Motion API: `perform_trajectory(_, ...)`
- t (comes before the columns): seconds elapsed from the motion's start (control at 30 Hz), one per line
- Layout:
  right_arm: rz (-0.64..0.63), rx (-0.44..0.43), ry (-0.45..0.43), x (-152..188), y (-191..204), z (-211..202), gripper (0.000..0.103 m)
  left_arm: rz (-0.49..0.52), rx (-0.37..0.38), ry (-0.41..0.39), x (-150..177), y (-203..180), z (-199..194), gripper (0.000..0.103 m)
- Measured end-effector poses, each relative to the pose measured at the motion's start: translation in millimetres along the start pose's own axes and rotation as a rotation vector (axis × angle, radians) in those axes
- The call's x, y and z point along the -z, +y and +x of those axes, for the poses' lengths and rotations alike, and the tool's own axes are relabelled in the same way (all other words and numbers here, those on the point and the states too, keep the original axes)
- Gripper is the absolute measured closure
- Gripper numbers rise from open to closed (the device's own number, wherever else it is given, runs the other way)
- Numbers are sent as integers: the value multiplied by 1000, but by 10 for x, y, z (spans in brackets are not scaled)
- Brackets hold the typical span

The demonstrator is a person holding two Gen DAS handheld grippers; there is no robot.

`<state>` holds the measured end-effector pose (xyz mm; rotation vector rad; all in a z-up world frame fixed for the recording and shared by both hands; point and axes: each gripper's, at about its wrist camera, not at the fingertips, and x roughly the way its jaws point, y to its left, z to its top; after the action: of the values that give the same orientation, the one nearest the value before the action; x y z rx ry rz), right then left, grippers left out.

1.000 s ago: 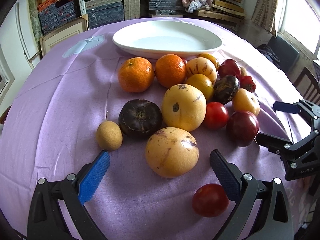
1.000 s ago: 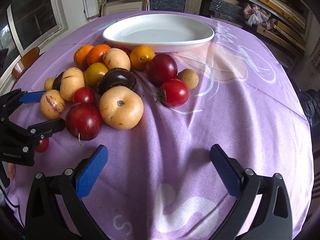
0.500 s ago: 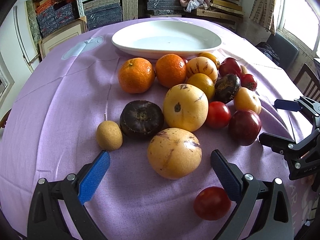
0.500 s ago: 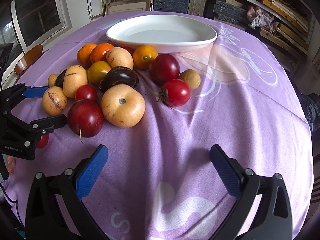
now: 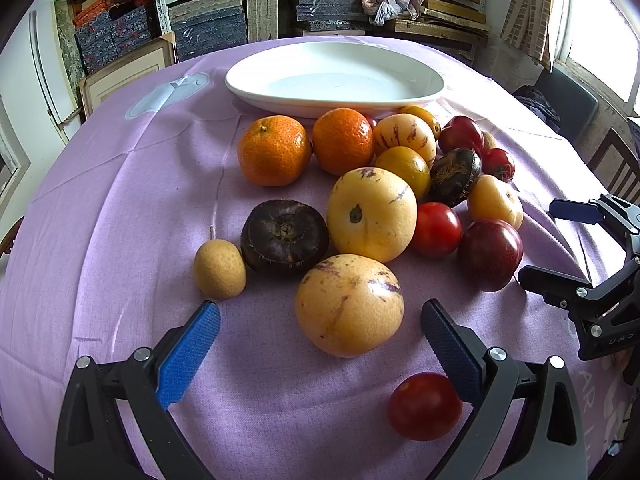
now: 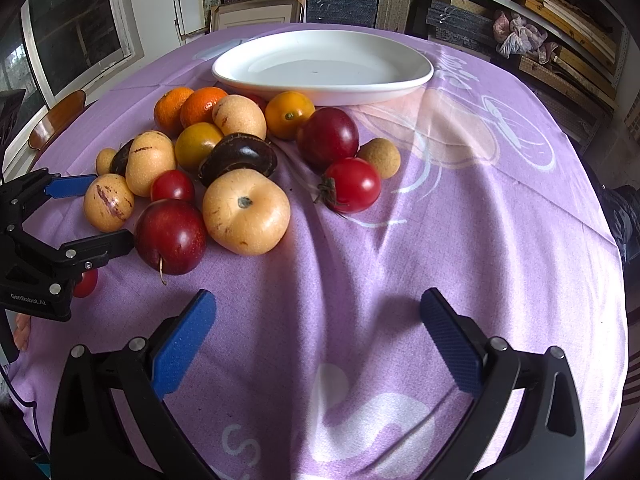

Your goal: Organize fruits

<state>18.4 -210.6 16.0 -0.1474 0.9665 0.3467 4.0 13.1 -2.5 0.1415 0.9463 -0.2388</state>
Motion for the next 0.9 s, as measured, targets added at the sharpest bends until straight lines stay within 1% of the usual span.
perform_trajectory(0.9, 5, 10, -5, -2, 21, -6, 4, -1, 1, 0, 2, 1, 3, 3)
